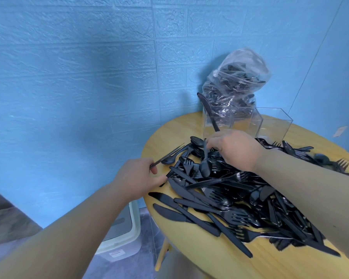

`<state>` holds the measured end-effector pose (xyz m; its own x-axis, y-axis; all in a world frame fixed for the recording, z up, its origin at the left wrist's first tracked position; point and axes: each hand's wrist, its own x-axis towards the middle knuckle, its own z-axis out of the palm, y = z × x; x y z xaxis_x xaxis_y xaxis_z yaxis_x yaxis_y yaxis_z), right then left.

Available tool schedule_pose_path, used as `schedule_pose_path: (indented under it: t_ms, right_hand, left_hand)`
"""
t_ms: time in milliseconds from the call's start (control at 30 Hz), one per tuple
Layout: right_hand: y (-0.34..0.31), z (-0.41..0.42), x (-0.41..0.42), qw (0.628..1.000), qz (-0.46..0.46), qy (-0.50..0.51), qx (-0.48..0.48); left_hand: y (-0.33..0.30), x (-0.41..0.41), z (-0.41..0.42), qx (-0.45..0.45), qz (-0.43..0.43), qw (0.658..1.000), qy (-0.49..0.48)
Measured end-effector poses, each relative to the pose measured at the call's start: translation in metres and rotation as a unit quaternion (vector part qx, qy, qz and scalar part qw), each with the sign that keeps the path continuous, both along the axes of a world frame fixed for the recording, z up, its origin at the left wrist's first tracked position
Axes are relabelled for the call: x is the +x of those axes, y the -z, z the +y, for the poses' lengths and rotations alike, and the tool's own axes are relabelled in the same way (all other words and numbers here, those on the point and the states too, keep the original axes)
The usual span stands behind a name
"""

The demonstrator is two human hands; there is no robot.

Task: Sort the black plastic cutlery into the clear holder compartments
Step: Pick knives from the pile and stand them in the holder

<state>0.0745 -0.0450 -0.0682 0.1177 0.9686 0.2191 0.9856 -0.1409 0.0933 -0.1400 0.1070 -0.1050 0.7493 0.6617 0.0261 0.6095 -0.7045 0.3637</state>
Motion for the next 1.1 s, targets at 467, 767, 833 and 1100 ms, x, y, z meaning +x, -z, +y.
schedule_pose_path:
  t_ms: [467,767,833,1100]
  right_hand:
    - [0.000,-0.003,-0.041,0.994,0.102,0.039,0.013]
    - [0.007,0.007,-0.065,0.993,0.108,0.040,0.013]
    - [0.008,0.007,-0.068,0.993,0.111,0.039,0.016]
    - [0.004,0.003,-0.074,0.991,0.119,0.052,0.019]
  left_hand:
    - [0.003,-0.011,-0.006,-0.008,-0.013,1.000,0.015]
    - [0.009,-0.028,0.004,0.010,-0.045,0.998,-0.043]
    - [0.009,-0.032,0.005,0.024,-0.038,0.998,-0.051]
    - [0.012,-0.043,0.007,-0.014,-0.052,0.996,-0.073]
